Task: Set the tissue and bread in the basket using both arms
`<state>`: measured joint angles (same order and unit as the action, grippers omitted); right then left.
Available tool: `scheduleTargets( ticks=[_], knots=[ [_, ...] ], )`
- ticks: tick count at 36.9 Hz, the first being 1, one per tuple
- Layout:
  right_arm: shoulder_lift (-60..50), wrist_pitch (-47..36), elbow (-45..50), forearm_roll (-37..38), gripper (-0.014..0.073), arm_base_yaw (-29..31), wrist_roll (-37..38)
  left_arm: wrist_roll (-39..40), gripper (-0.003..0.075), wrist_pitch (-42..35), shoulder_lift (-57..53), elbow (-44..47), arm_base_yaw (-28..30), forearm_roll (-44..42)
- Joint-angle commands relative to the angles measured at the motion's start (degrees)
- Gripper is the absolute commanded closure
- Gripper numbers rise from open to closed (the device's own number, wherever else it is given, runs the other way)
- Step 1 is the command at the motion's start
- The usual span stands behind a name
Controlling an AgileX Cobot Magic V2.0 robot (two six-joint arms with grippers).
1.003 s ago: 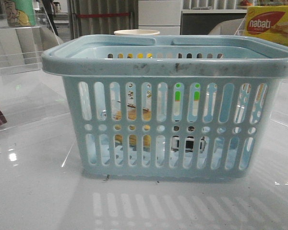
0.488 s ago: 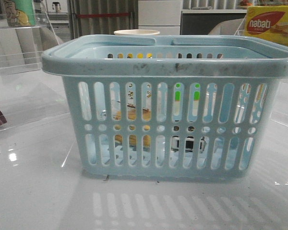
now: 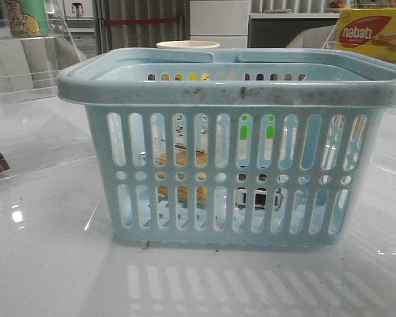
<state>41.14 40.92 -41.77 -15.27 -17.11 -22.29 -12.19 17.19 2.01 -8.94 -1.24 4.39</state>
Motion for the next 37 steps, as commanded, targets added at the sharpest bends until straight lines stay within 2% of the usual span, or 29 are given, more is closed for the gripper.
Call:
scheduleTargets(
  ticks=[1,12,37],
  knots=[
    [-0.2,-3.6,-1.6,-0.2,0.0529,0.2,-0.3,0.5,0.0629,-10.1,-2.6,2.8,1.3,2.6],
    [-0.2,-3.5,-1.6,-0.2,0.0529,0.2,-0.3,0.5,0.0629,-21.0,-3.5,9.4,-0.8,3.8],
    [-0.2,-3.5,-1.6,-0.2,0.0529,0.2,-0.3,0.5,0.0629,-21.5,-3.4,9.3,-1.3,3.7]
  ],
)
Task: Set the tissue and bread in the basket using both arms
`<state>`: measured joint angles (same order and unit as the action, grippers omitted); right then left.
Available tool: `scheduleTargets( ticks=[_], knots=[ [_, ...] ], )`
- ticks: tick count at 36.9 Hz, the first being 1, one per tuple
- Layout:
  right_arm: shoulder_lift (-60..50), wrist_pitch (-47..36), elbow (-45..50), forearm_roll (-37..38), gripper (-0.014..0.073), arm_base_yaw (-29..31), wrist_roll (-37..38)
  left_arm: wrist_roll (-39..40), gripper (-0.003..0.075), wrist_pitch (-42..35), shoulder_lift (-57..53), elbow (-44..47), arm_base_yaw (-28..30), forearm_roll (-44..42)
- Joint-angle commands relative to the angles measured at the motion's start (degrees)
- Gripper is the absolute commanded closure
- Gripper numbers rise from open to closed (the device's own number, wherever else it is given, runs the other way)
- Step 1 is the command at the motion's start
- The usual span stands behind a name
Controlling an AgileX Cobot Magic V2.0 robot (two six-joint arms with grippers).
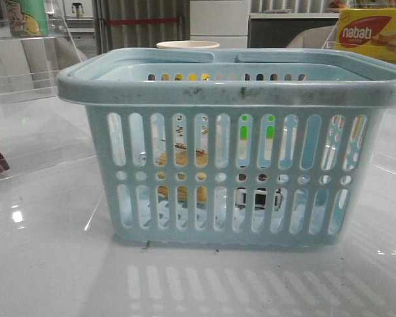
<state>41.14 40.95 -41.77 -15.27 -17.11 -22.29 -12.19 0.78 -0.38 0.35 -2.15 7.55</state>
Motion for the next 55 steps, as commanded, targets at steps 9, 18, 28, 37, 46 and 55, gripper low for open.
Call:
scheduleTargets(
  ticks=[9,18,28,37,46,55],
  knots=[
    [-0.2,-3.6,-1.6,-0.2,0.0529,0.2,-0.3,0.5,0.0629,-5.1,-1.0,0.0,-0.4,0.5],
    [-0.3,-4.0,-1.5,-0.3,0.0529,0.1,-0.3,0.5,0.0629,-5.1,-1.0,0.0,-0.4,0.5],
    [-13.6,-9.5,8.8,-0.1,0.0529,9.2,-0.3,0.5,0.0629,-5.1,-1.0,0.0,-0.4,0.5],
    [-30.5,-24.8,26.1,-0.1,0.0529,19.0,-0.3,0.5,0.0629,-5.1,-1.0,0.0,-0.4,0.5],
    [-40.1,-34.1,39.5,-0.3,0.0529,19.3,-0.3,0.5,0.0629,-5.1,-1.0,0.0,-0.4,0.5],
    [-42.9,-37.2,43.5,-0.4,0.0529,16.8,-0.3,0.5,0.0629,-5.1,-1.0,0.0,-0.4,0.5]
  ],
)
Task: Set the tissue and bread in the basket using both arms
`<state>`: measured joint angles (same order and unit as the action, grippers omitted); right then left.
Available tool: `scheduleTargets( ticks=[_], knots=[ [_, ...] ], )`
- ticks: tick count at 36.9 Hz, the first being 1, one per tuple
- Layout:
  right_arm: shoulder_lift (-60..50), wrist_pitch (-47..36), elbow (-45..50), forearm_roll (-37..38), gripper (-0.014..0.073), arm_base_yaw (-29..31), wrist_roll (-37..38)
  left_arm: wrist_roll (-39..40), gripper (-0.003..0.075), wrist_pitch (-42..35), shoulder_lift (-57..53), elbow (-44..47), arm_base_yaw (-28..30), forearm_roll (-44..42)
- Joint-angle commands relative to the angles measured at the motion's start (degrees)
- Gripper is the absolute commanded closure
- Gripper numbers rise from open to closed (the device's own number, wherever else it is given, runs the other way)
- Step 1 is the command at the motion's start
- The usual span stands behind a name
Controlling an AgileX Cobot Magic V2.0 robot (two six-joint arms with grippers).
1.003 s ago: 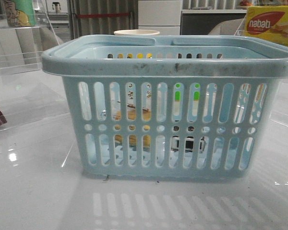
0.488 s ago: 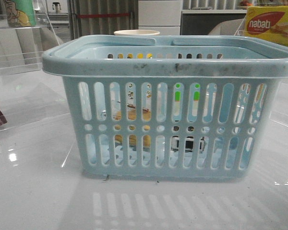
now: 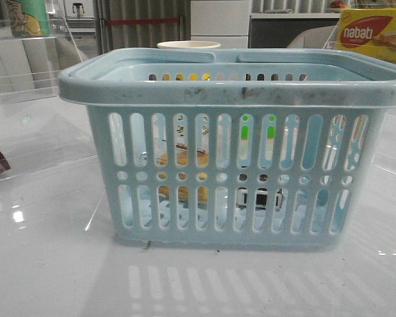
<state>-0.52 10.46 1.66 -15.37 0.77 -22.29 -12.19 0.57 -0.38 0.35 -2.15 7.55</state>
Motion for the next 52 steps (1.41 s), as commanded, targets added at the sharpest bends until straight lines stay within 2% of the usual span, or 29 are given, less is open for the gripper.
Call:
scheduleTargets(
  ticks=[1,21,25,30,33,42,52],
  knots=[
    [-1.2,-6.9,0.0,-0.4,0.0529,-1.4,-0.3,0.5,0.0629,-4.9,-1.0,0.0,-0.4,0.5],
    [-1.1,-9.9,0.1,-0.5,0.0529,-1.7,0.2,0.5,0.0629,-4.9,-1.0,0.0,-0.4,0.5],
    [-1.1,-12.9,0.1,3.6,0.0529,-1.6,7.1,0.5,0.0629,-4.9,-1.0,0.0,-0.4,0.5],
    [-1.1,-17.6,0.1,15.0,0.053,-1.6,20.9,0.5,0.0629,-4.9,-1.0,0.0,-0.4,0.5],
    [-1.1,-18.2,0.1,17.2,0.053,-1.6,24.2,0.5,0.0629,-4.9,-1.0,0.0,-0.4,0.5],
    [-1.1,-13.8,0.1,17.2,0.053,-1.6,24.2,0.5,0.0629,-4.9,-1.0,0.0,-0.4,0.5],
    [-1.1,-14.4,0.1,17.2,0.053,-1.6,24.2,0.5,0.0629,-4.9,-1.0,0.0,-0.4,0.5]
  ],
)
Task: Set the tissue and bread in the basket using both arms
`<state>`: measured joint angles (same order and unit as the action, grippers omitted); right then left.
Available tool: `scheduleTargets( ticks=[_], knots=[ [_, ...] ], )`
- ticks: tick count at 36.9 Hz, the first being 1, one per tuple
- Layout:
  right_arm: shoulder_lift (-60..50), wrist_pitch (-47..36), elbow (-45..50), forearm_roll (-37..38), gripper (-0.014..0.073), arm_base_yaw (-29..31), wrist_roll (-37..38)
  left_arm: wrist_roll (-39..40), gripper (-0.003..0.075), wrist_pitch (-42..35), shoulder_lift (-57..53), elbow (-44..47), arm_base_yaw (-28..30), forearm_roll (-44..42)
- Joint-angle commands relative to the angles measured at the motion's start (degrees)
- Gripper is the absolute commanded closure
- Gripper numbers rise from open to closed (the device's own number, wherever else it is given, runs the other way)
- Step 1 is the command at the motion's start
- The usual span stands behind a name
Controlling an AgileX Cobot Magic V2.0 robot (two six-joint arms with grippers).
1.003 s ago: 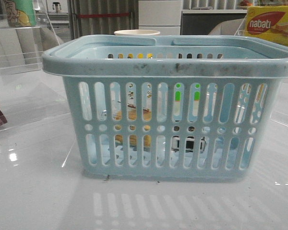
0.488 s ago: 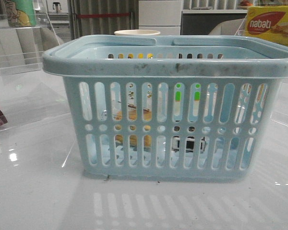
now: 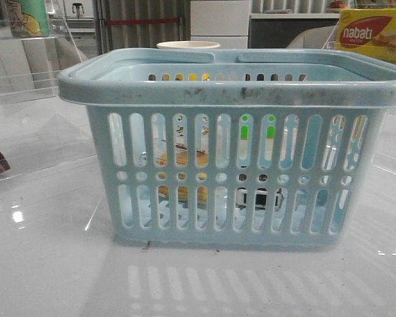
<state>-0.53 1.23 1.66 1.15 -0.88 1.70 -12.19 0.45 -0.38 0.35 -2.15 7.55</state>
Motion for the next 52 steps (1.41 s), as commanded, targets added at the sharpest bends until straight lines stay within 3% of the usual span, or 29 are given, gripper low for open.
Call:
scheduleTargets(
  ticks=[1,18,52],
  knots=[
    [-1.1,-5.1,0.1,0.7,0.053,0.0,0.2,0.5,0.0629,-4.8,-1.0,0.0,-0.4,0.5],
    [-1.1,-6.4,0.1,0.7,0.053,3.4,0.1,0.5,0.0629,-4.8,-1.0,0.0,-0.4,0.5],
    [-1.1,-6.7,0.1,0.7,0.053,1.3,0.1,0.5,0.0629,-4.8,-1.0,0.0,-0.4,0.5]
  ],
)
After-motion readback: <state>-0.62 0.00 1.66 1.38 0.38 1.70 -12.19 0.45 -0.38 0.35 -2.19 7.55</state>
